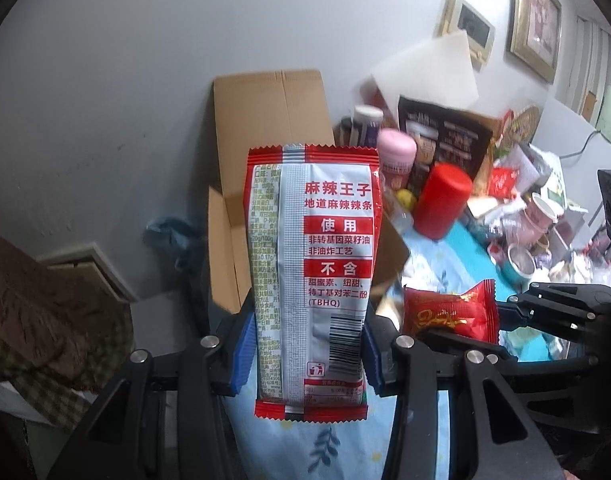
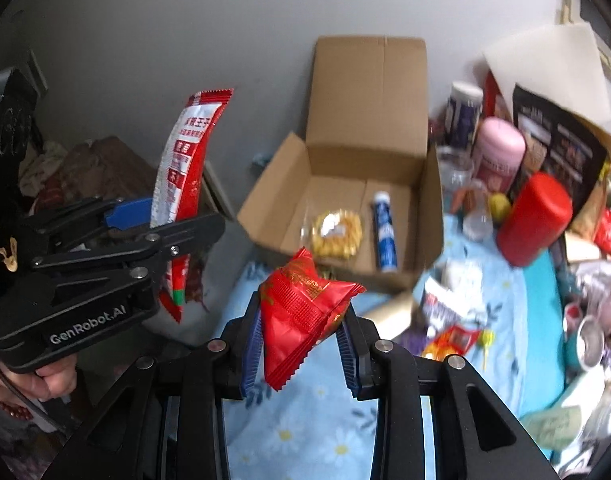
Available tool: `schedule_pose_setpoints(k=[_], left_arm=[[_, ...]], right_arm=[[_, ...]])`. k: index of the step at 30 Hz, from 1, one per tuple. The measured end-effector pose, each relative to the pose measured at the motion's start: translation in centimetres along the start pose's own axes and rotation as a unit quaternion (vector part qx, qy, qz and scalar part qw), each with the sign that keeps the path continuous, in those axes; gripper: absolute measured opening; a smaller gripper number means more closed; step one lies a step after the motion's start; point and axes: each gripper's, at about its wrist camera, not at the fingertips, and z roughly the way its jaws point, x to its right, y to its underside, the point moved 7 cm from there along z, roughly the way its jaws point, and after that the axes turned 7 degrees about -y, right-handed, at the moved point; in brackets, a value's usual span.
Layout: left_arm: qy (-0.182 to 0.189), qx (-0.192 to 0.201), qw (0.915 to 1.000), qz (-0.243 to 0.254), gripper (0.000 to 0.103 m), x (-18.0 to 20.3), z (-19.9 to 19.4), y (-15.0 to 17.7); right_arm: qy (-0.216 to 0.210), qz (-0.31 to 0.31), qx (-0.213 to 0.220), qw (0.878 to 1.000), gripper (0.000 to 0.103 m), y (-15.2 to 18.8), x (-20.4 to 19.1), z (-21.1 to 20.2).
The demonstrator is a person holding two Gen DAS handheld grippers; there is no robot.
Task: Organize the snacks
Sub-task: 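Carry the spicy strip packet with the left gripper while the right carries the candy packet into the box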
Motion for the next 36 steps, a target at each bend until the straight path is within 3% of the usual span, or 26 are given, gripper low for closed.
schedule_pose_setpoints(k=[9, 15, 25, 36], left_arm=[[0.001, 0.031, 0.9995, 0.003, 0.044, -1.5, 1.9, -5.4], [0.009, 0.031, 0.9994, 0.011, 0.044, -1.8, 4.9, -7.7], [-0.004, -0.021, 0.9996, 0.020, 0.044, -2.4, 13.3, -7.8], [-0.021, -0.080, 0.9964, 0.020, 0.044, -2.8, 21.2, -6.4]], right_arm=[[0.018, 0.003, 0.032, 0.999, 0.033, -5.5, 2.0, 0.9], [0.042, 0.019, 0.036, 0.998, 0.033, -8.2, 4.3, 2.9], [0.064, 0.036, 0.016, 0.997, 0.033, -10.3, 8.2, 8.9], [0.084, 0.045, -0.022, 0.995, 0.033, -10.1, 11.9, 15.3]])
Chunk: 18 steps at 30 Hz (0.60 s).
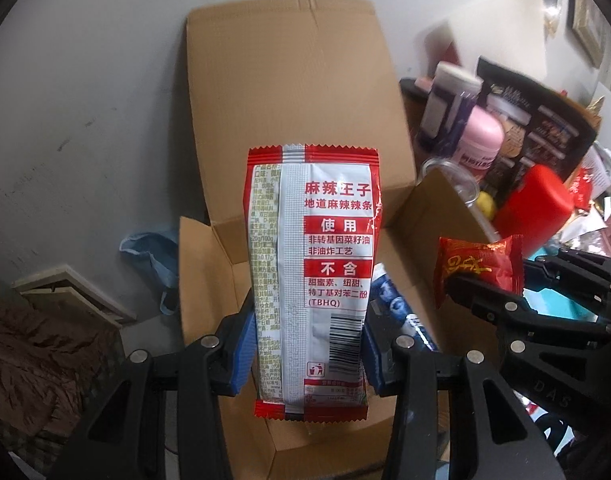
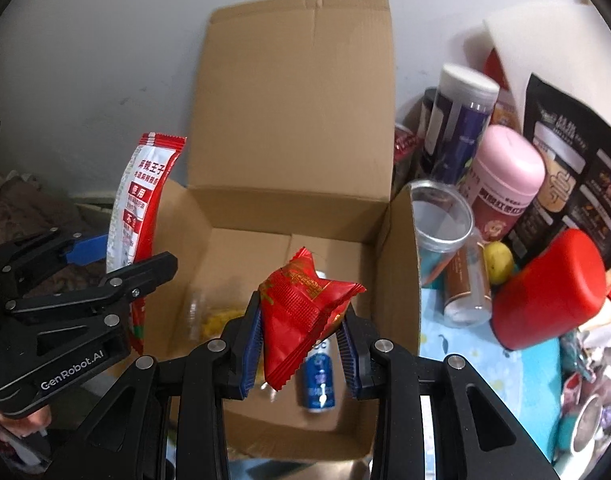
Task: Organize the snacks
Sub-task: 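Carry the spicy strip packet with the left gripper while the right carries the candy packet into the box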
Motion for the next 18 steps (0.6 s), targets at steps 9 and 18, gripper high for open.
schedule_pose_setpoints(k=[9, 18], left_arm=[[-0.017, -0.052, 0.9984, 0.011, 0.044, 0.5, 4.9, 1.0], [-0.034, -0.102, 0.9940, 0.023, 0.045, 1.0, 7.5, 2.6]], right_arm=[[0.008, 0.021, -0.039, 0.999, 0.034, 0.9, 1.7, 4.5], [0.021, 0.019, -0.074, 0.997, 0.034, 2.2, 2.0, 7.5]])
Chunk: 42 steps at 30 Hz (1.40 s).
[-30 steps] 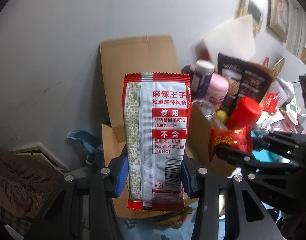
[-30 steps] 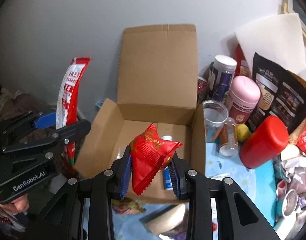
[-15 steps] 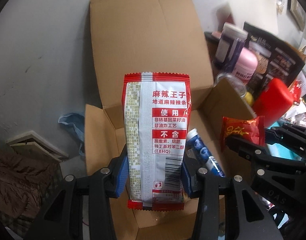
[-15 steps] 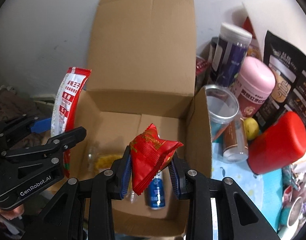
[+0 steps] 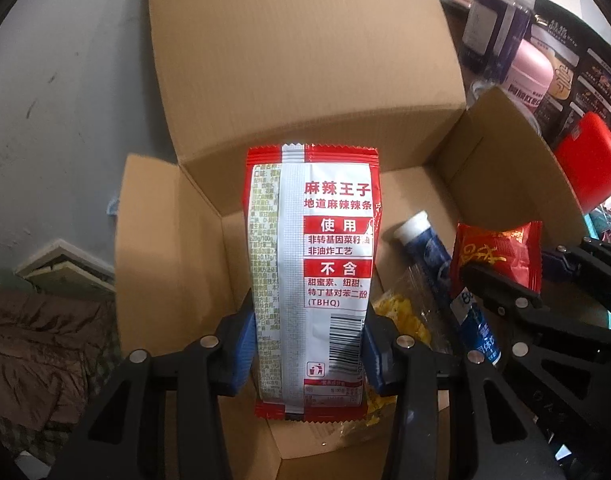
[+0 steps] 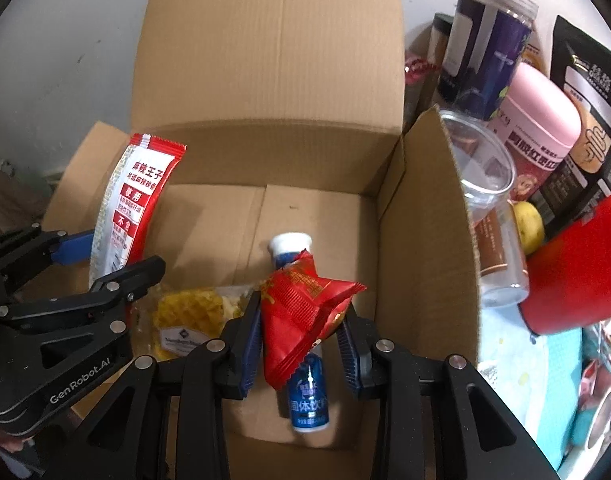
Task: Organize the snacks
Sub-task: 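Carry the spicy strip packet with the left gripper while the right carries the candy packet into the box, then release both packets in the box and withdraw both grippers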
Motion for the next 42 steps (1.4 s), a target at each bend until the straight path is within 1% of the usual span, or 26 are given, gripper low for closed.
schedule_pose_setpoints(k=[5, 8, 11, 12, 13, 14, 16, 19, 22, 23, 30, 36, 42], left_arm=[[-0.016, -0.021, 0.9997, -0.002, 0.047, 0.2, 0.9, 0.7], [-0.031, -0.028, 0.9991, 0.001, 0.048, 0.0, 1.1, 1.0], [-0.048, -0.023, 0.9986, 0.005, 0.049, 0.0, 0.7, 1.0], [-0.052, -0.023, 0.9984, 0.006, 0.051, 0.0, 0.6, 1.0], [-0.056, -0.022, 0.9982, 0.005, 0.059, 0.0, 0.4, 0.9], [-0.061, -0.021, 0.9979, 0.003, 0.065, -0.1, 0.2, 0.9], [-0.057, -0.018, 0.9982, -0.002, 0.068, -0.3, -0.3, 0.8], [-0.051, -0.013, 0.9986, -0.004, 0.068, -0.4, -1.2, 0.8], [-0.045, -0.004, 0.9990, -0.009, 0.068, -0.6, -2.4, 0.8], [-0.042, -0.002, 0.9990, -0.011, 0.068, -0.7, -2.6, 0.3], [-0.032, 0.028, 0.9988, -0.025, 0.068, -0.4, -6.7, -0.4], [-0.036, 0.068, 0.9962, -0.040, 0.068, -1.2, -11.0, -0.8], [-0.025, 0.118, 0.9917, -0.044, 0.068, -1.4, -16.2, -0.8]], right_arm=[[0.006, -0.006, -0.013, 1.000, 0.035, 0.4, -0.3, 1.1], [0.006, -0.004, -0.019, 1.000, 0.038, 0.5, -0.3, 1.2], [0.011, -0.012, -0.018, 1.000, 0.046, 0.4, -0.5, 1.1], [0.015, -0.014, -0.018, 1.000, 0.050, 0.4, -0.6, 0.9], [0.021, -0.019, -0.019, 0.999, 0.053, 0.4, -0.7, 0.8], [0.028, -0.021, -0.019, 0.999, 0.053, 0.4, -0.7, 0.7], [0.037, -0.023, -0.018, 0.999, 0.055, 0.5, -0.6, 0.3], [0.036, -0.016, -0.013, 0.999, 0.059, 0.5, -0.4, -0.6], [0.038, -0.011, -0.006, 0.999, 0.060, 0.3, -0.3, -1.7], [0.039, -0.011, -0.004, 0.999, 0.060, 0.2, -0.2, -2.0], [0.044, -0.010, 0.018, 0.999, 0.060, -0.2, -0.2, -5.5], [0.044, -0.005, 0.048, 0.998, 0.060, -0.2, -0.7, -9.6], [0.046, -0.007, 0.085, 0.995, 0.060, -0.2, -1.5, -14.5]])
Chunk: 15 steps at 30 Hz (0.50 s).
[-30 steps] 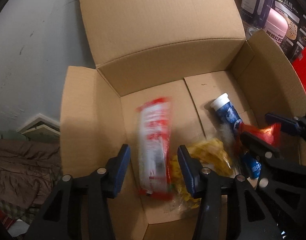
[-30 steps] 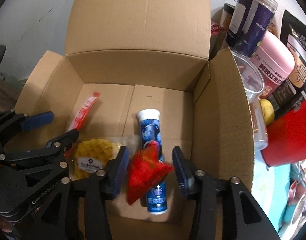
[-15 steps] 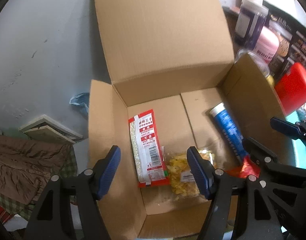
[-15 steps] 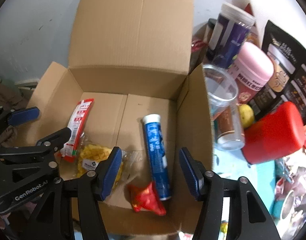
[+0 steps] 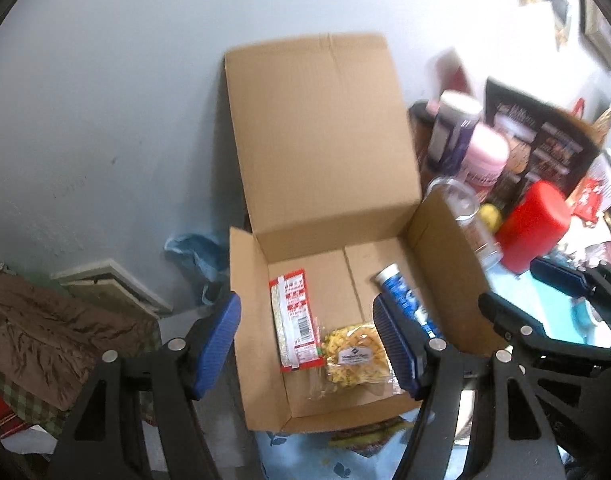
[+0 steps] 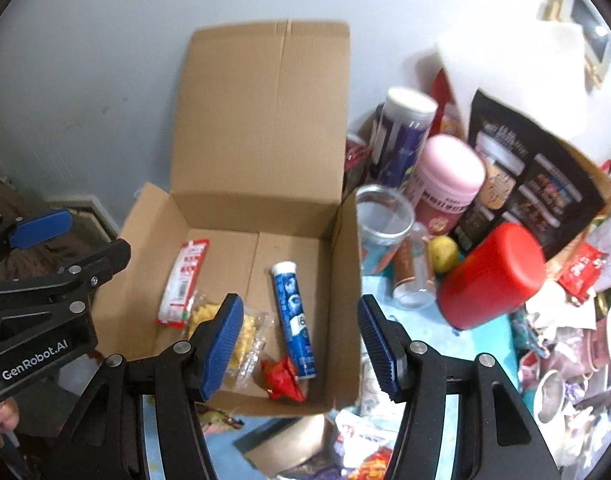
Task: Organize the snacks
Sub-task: 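Release both packets in the box and withdraw both grippers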
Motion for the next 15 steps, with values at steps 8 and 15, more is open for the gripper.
schedule_pose_setpoints(k=[8, 15], left_arm=[[0.024, 0.052, 0.9982, -0.015, 0.068, -0.6, -7.1, -0.2], [0.031, 0.088, 0.9955, -0.021, 0.068, -1.2, -12.3, 0.8]], right_arm=[[0.003, -0.006, 0.041, 0.999, 0.060, 0.2, -1.1, -6.3], [-0.002, -0.015, 0.069, 0.997, 0.060, 1.8, -2.7, -11.5]])
